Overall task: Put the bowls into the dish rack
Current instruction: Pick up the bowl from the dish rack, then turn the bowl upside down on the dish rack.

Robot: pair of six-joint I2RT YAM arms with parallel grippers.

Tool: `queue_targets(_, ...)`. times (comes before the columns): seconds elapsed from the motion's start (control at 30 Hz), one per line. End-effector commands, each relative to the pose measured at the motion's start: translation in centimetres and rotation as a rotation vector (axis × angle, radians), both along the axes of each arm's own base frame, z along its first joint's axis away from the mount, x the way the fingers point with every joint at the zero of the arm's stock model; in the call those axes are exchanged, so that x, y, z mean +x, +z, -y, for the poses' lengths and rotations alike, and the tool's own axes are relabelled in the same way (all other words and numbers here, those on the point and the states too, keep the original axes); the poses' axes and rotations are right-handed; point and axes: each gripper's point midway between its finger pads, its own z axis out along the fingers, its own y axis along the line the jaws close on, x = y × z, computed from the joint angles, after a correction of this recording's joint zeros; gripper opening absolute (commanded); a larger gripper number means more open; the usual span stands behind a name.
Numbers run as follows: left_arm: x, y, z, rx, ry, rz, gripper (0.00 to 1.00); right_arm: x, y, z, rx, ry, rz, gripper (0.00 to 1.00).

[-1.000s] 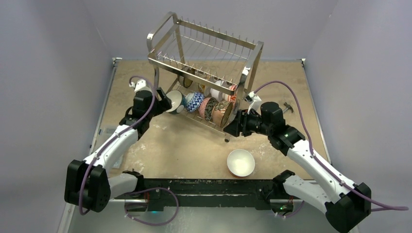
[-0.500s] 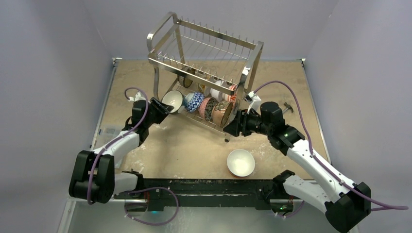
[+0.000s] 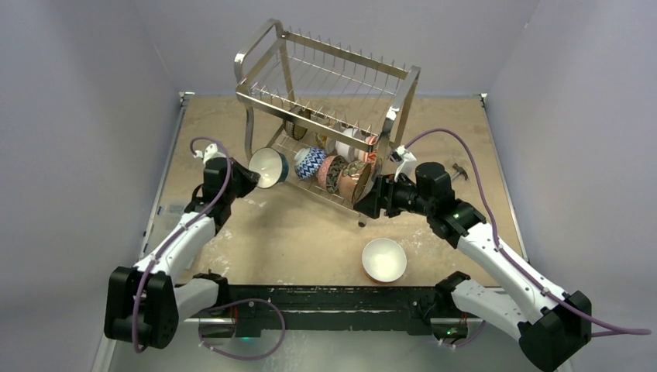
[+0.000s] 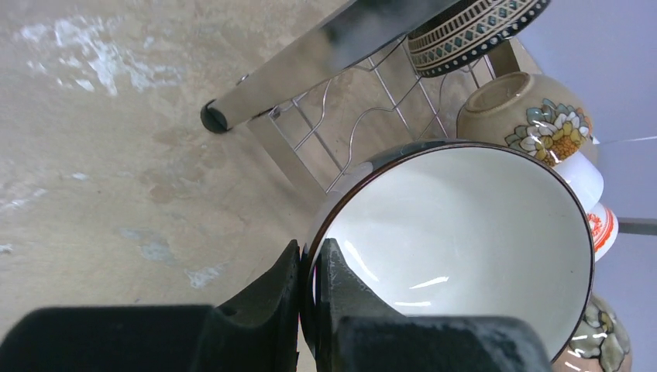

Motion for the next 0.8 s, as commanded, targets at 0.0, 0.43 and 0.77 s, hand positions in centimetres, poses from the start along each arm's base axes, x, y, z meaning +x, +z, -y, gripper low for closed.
queue_targets(0.0,0.9,6.1,-0.4,0.121,-0.049,0.173,0.00,-0.1,1.8,-0.9,0.060,0.037,0.043,0.76)
queue_targets(0.43,-6.5,7.4,13.7,0.158,-0.398,0.194,0.00,-2.3,2.1,-2.5,0.210,0.142,0.007,0.97)
queue_targets(0.77,-9.7,9.5,22.1,0.265,-0.510,0.223,0.00,-2.8,0.7,-2.7,0.220,0.161,-0.049,0.93)
